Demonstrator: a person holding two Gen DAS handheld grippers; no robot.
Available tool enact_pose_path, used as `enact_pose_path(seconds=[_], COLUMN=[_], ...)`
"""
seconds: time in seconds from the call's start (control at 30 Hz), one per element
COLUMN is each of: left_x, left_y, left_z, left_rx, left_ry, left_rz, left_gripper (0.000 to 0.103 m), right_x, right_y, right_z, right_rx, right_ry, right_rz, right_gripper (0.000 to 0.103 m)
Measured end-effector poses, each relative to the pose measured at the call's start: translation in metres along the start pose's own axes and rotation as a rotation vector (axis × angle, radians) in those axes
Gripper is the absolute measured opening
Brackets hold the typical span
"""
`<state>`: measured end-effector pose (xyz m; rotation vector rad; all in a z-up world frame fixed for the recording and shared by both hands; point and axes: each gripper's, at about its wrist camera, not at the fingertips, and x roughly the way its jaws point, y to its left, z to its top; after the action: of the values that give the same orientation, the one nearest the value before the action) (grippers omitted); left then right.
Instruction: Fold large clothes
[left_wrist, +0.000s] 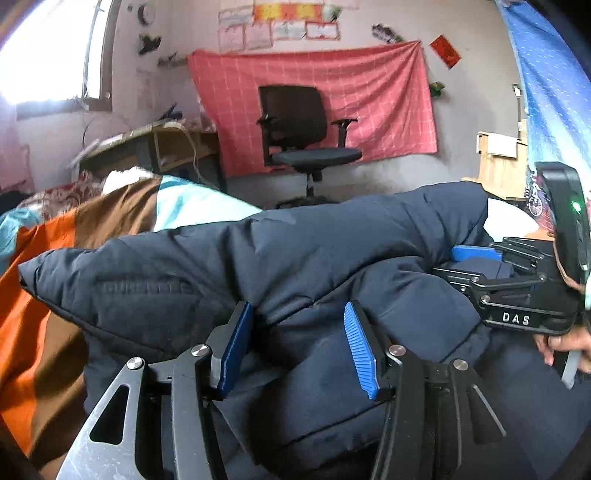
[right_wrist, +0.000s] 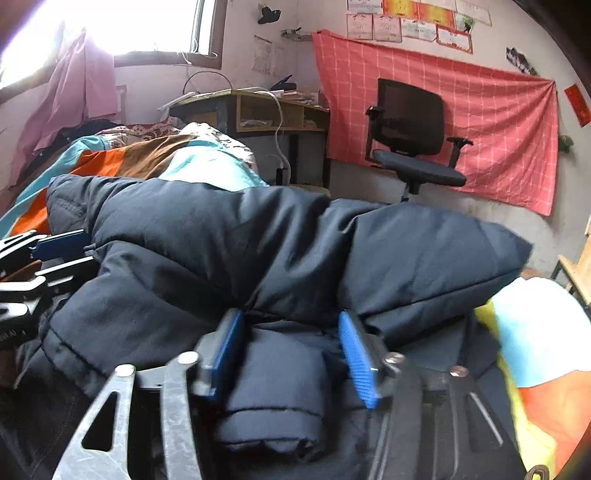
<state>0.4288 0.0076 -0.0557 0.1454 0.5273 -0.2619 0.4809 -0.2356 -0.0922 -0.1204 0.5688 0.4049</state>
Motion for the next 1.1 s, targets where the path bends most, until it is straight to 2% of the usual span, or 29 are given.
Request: enact_pose_path(seconds=[0.03,0.07,0.1,0.17,0.27,0.4,0.53,0.63,0.67,0.83,0.9,0.97,1.1], left_x=[-0.001,-0.002,-0.004,-0.010,-0.015,-0.026,-0.040,-0.054,-0.061,-0.089,-0.101,-0.114,-0.142], left_y=[0.002,0.005,0.008,0.012,0.016,0.014,0.006,0.003,0.002,-0.004,-0.009,-0.015,-0.028], left_z=[0.003,0.004,0.005,0.008,0.011,0.013,0.012,0.012,0.011,0.016,0.017,0.019,0.016], left_rx=[-0.022,-0.039,-0.063,-0.108,-0.173,-0.212,-0.216,-0.248,-0.263,-0.284,-0.269,-0.257,-0.246], left_ry=[0.021,0.036,0.051,0.071,0.124,0.150,0.146,0.135,0.116,0.081,0.067,0.045,0.008], left_rz=[-0.005,-0.012,-0.025,-0.042,-0.028,0.001,0.023,0.025,0.025,0.045,0.057,0.067,0.072], left_gripper=[0.047,0.051,0.053,0.055,0.055,0.058,0.059,0.083,0.086,0.086,0.089,0.096,0.097], right_x=[-0.002,-0.005,-0.006,-0.008,-0.022,-0.043,-0.065,-0.081,-0.087,-0.118,-0.131,-0.143,-0.168], right_y=[-0.003,-0.010,-0.017,-0.027,-0.032,-0.030,-0.024,-0.022,-0.022,-0.021,-0.020,-0.020,-0.014], right_z=[0.001,0.001,0.002,0.002,0.003,0.005,0.009,0.011,0.012,0.011,0.009,0.006,0.000], right_rx=[0.010,0.038,0.071,0.123,0.151,0.159,0.130,0.129,0.132,0.134,0.130,0.125,0.115], right_ry=[0.003,0.010,0.026,0.058,0.060,0.060,0.053,0.043,0.039,0.016,0.010,0.007,-0.009], right_rz=[-0.014,0.011,0.047,0.066,0.069,0.078,0.083,0.081,0.084,0.081,0.081,0.090,0.101], right_gripper=[0.082,0.089,0.090,0.090,0.090,0.090,0.092,0.095,0.096,0.100,0.101,0.102,0.103])
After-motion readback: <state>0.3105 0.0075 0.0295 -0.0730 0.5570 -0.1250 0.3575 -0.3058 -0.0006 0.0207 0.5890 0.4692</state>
